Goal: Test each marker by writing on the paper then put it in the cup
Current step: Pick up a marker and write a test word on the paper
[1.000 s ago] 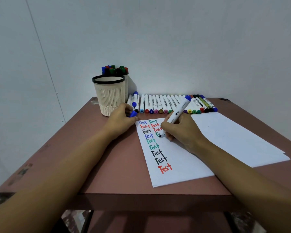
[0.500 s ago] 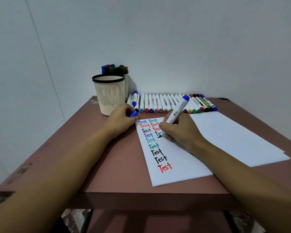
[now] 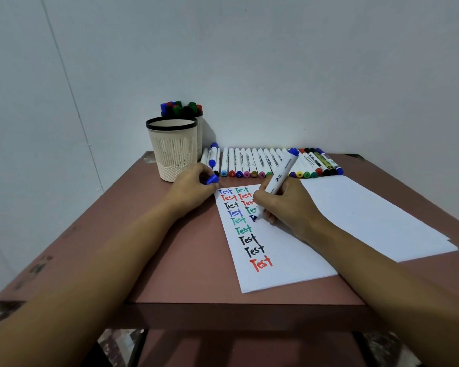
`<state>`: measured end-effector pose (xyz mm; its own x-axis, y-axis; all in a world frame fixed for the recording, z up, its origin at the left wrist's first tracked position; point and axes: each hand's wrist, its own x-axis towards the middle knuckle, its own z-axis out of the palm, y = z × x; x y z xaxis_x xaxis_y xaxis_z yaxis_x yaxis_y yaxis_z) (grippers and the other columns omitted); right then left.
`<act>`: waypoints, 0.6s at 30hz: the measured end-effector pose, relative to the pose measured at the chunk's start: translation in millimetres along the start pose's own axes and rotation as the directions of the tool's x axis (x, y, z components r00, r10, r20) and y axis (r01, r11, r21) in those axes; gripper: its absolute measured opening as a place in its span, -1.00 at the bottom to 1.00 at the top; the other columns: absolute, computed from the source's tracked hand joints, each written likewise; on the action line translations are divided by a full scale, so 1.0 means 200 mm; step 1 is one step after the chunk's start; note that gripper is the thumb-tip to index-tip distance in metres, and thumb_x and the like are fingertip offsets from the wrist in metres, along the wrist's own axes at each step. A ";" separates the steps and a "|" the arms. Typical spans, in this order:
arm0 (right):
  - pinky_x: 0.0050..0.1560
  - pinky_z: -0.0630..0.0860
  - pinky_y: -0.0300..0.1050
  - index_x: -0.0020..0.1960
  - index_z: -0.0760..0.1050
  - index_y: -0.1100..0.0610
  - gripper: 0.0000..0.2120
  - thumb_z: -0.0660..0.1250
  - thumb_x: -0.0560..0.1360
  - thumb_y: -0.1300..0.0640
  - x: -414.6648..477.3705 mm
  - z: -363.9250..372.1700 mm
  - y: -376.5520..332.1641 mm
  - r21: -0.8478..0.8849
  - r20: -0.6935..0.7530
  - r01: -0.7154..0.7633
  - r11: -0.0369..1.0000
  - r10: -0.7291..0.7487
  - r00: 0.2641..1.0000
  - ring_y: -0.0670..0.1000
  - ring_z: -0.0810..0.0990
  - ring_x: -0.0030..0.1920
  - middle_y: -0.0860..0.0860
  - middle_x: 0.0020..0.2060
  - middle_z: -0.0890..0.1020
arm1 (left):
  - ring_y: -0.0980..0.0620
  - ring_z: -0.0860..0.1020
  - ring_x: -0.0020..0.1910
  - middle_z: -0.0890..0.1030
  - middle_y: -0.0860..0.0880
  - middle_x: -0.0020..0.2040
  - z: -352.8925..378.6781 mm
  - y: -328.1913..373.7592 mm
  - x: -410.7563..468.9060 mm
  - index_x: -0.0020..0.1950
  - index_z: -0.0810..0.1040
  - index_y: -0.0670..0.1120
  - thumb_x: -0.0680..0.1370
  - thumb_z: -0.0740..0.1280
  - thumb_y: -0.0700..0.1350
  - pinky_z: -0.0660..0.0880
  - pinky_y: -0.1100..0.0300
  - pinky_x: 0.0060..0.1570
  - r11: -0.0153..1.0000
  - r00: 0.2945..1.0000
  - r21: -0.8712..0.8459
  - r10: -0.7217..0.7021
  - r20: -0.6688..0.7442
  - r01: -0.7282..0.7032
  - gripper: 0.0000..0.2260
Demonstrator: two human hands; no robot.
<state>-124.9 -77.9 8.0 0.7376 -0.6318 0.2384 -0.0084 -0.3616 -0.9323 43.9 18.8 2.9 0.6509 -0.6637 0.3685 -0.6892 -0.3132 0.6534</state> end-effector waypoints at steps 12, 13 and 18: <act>-0.41 0.45 -0.15 -0.31 0.42 0.19 -0.84 0.34 0.42 0.29 0.01 0.00 0.03 -0.020 -0.049 0.016 1.000 -0.017 0.999 0.00 0.45 -0.47 0.13 -0.46 0.49 | 0.07 0.44 0.00 0.51 -0.07 0.11 0.00 0.00 0.00 0.12 0.49 -0.13 0.49 0.37 -0.15 0.31 0.27 -0.06 1.000 1.000 0.021 0.008 0.009 -0.008 -0.78; -0.42 0.45 -0.15 -0.31 0.42 0.19 -0.83 0.34 0.43 0.30 0.01 0.00 0.02 -0.012 -0.034 0.014 1.000 -0.014 0.999 -0.01 0.45 -0.49 0.13 -0.47 0.49 | 0.07 0.44 0.00 0.51 -0.08 0.11 0.00 0.00 0.00 0.12 0.49 -0.13 0.49 0.37 -0.15 0.32 0.27 -0.06 1.000 1.000 0.024 0.009 0.009 -0.009 -0.78; -0.43 0.39 -0.18 -0.31 0.39 0.21 -0.82 0.34 0.42 0.27 0.02 0.00 0.03 -0.040 -0.039 0.010 0.999 -0.012 0.999 -0.04 0.41 -0.49 0.11 -0.46 0.43 | 0.06 0.44 0.00 0.51 -0.08 0.11 0.00 0.00 0.00 0.11 0.49 -0.12 0.49 0.37 -0.15 0.31 0.27 -0.07 1.000 1.000 0.029 0.008 0.011 -0.009 -0.78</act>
<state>-122.4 -82.5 2.7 0.7106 -0.6540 0.2596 -0.0284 -0.3953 -0.9181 43.3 18.9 3.4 0.6416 -0.6738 0.3666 -0.7039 -0.3271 0.6305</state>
